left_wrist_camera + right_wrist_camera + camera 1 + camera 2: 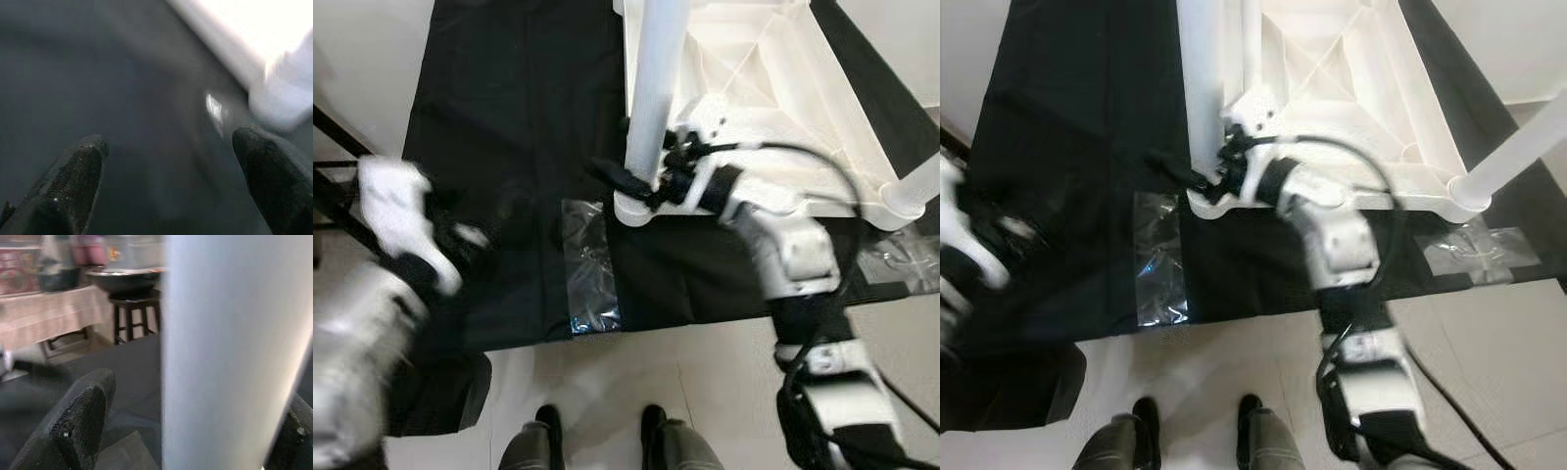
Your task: Building children table
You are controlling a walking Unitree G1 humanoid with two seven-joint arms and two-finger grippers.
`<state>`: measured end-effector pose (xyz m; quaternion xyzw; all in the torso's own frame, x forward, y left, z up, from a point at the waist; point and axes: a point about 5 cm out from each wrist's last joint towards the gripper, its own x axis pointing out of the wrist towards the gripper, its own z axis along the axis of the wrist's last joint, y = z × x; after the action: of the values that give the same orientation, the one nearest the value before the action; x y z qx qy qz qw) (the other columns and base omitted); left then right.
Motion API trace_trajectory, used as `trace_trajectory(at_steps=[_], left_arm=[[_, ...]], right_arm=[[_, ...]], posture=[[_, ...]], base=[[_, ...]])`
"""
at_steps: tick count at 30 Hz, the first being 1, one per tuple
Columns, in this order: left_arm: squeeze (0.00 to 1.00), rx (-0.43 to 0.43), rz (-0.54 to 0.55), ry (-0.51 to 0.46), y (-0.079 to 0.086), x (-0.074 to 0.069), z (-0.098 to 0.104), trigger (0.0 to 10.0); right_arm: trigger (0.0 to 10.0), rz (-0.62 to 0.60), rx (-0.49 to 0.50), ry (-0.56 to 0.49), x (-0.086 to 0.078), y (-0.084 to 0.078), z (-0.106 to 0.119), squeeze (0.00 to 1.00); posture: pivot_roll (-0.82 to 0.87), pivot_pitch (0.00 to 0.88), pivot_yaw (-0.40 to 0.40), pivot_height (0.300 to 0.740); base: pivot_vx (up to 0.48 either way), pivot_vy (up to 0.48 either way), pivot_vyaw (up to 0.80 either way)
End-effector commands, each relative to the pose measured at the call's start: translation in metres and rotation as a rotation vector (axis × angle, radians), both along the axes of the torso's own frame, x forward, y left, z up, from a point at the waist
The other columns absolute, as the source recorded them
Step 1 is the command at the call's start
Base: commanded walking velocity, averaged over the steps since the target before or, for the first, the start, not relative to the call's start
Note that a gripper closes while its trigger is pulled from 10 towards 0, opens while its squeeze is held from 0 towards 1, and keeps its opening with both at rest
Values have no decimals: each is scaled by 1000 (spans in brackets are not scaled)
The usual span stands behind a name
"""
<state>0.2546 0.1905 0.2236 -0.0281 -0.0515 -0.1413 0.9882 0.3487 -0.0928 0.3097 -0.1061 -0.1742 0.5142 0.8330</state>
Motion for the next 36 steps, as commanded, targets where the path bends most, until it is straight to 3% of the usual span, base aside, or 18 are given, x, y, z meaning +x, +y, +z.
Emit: trace_trajectory(at_steps=[1, 2, 3, 4, 5, 8, 12, 16, 18, 19, 21, 22, 23, 24, 25, 26, 29, 36], left_arm=[[0, 27, 45, -20, -1, -2, -2, 10000], [0, 26, 76, 2, -5, -4, -14, 10000], [0, 26, 76, 2, -5, -4, -14, 10000], [0, -20, 108, 35, -7, -5, -28, 10000], [0, -85, 125, 38, -9, -7, -38, 10000], [0, -128, 133, 17, -15, -9, -45, 10000], [0, -90, 134, 2, -22, -9, -52, 10000], [0, -102, 151, -12, -25, -8, -57, 10000], [0, -98, 152, -19, -25, -7, -57, 10000], [0, -98, 152, -19, -25, -7, -57, 10000], [0, -84, 149, -27, -25, -7, -58, 10000], [0, -84, 149, -27, -25, -7, -58, 10000], [0, -75, 147, -36, -25, -6, -58, 10000], [0, -62, 145, -49, -27, -5, -57, 10000], [0, -62, 145, -49, -27, -5, -57, 10000], [0, -54, 142, -64, -28, -4, -56, 10000], [0, -43, 144, -84, -29, -3, -56, 10000], [0, -64, 163, -81, -25, 1, -58, 10000]], right_arm=[[10000, 76, -26, -9, -3, 8, -4, 0], [10000, 97, -35, -8, 0, 7, -1, 0], [10000, 97, -35, -8, 0, 7, -1, 0], [7529, 127, -52, 1, 4, 5, -1, 0], [0, 146, -70, 10, 9, 2, -3, 0], [0, 159, -86, 40, 15, -2, -9, 0], [0, 147, -88, 85, 18, -6, -23, 0], [0, 23, -14, 185, 17, -13, -59, 0], [0, -60, 11, 239, 8, -10, -79, 0], [0, -60, 11, 239, 8, -10, -79, 0], [0, -286, 19, 317, -1, -2, -109, 0], [0, -286, 19, 317, -1, -2, -109, 0], [0, -556, 41, 362, -3, -7, -123, 0], [0, -753, 79, 416, -18, -11, -137, 0], [0, -753, 79, 416, -18, -11, -137, 0], [0, -840, 86, 426, -32, -8, -140, 0], [0, -823, 88, 418, -45, 3, -137, 0], [0, -821, 63, 394, -42, 4, -140, 0]], posture=[[111, 350, -96, 740], [109, 348, -101, 740], [109, 348, -101, 740], [112, 345, -111, 740], [110, 341, -116, 740], [107, 334, -125, 740], [96, 331, -129, 740], [83, 331, -130, 740], [79, 334, -127, 740], [79, 334, -127, 740], [64, 336, -117, 740], [64, 336, -117, 740], [57, 340, -113, 740], [56, 347, -117, 740], [56, 347, -117, 740], [44, 346, -113, 740], [26, 340, -100, 740], [45, 332, -89, 740]], base=[[0, 0, 0], [0, 0, 0], [0, 0, 0], [0, 0, 0], [0, 0, 0], [0, 0, 0], [0, 0, 0], [0, 0, 0], [0, 0, 0], [0, 0, 0], [0, 0, 0], [0, 0, 0], [0, 0, 0], [0, 0, 0], [0, 0, 0], [0, 0, 0], [0, 0, 0], [0, 0, 0]])
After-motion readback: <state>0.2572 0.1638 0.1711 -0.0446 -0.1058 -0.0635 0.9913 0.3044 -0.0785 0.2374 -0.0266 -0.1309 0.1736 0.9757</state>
